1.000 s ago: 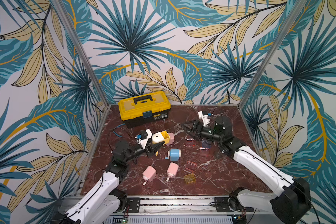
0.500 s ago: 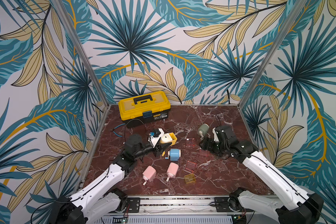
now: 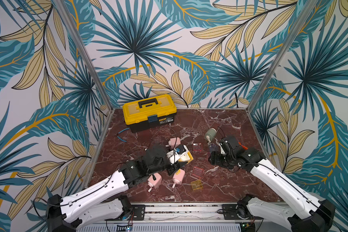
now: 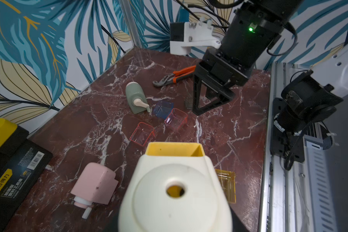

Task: Put the tray back into the pencil sharpener
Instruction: Close the container of the pencil sharpener.

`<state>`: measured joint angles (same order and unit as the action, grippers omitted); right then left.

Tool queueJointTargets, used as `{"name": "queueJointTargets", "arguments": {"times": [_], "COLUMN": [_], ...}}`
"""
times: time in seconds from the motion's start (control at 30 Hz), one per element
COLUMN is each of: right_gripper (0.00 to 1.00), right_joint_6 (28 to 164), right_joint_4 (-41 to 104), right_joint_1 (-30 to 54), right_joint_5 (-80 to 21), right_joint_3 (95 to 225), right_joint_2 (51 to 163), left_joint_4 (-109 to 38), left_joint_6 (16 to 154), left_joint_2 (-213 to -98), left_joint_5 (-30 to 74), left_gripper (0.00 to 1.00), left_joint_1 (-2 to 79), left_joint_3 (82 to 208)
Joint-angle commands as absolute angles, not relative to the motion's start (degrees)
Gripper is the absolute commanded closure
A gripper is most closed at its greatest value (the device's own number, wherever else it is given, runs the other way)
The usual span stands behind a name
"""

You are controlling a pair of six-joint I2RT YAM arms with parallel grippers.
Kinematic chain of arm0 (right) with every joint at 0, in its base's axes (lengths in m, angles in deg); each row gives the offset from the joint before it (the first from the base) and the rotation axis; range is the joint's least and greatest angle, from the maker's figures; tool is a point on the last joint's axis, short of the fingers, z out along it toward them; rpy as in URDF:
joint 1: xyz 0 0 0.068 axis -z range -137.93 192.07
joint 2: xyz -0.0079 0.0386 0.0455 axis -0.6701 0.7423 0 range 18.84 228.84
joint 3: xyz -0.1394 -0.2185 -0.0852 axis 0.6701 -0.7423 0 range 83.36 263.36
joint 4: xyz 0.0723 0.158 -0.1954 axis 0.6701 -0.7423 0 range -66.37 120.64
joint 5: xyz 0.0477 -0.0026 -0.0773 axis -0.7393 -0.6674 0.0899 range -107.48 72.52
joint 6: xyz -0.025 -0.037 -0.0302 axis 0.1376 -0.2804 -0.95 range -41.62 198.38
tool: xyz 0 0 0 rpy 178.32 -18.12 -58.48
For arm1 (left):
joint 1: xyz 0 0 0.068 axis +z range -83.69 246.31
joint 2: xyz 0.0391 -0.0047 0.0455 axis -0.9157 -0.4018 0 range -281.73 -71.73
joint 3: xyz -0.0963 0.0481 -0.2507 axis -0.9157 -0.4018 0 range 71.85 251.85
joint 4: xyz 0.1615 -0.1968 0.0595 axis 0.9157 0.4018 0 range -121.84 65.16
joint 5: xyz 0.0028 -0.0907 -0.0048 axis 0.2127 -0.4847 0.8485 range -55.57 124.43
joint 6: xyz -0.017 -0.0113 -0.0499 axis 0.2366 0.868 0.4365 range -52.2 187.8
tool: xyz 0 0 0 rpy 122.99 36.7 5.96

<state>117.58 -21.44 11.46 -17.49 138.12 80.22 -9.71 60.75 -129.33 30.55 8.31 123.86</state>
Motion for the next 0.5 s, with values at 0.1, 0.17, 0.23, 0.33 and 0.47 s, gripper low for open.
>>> {"name": "queueJointTargets", "arguments": {"times": [0.1, 0.17, 0.23, 0.33, 0.47], "right_gripper": [0.28, 0.29, 0.29, 0.31, 0.34], "right_joint_6": [119.28, 120.23, 121.33, 122.33, 123.22], "right_joint_4": [-23.42, -22.67, -21.97, -20.83, -16.94], "right_joint_1": [9.74, 9.73, 9.66, 9.4, 9.22], "right_joint_5": [-17.58, -18.53, -19.74, -21.72, -26.29], "right_joint_3": [134.01, 132.39, 130.67, 128.15, 124.18], "right_joint_2": [78.97, 78.19, 77.67, 77.03, 76.84], "left_joint_4": [15.04, 17.81, 18.82, 19.22, 19.21], "left_joint_6": [65.37, 68.37, 70.99, 72.39, 71.9], "left_joint_2": [-136.31, -138.04, -139.96, -144.23, -150.11], "left_joint_5": [39.8, 38.57, 35.61, 32.88, 31.8], "left_gripper": [1.0, 1.0, 1.0, 1.0, 1.0], "left_joint_1": [-3.59, -5.51, -7.33, -9.32, -9.63], "left_joint_3": [134.5, 135.55, 136.0, 136.83, 138.98]}}
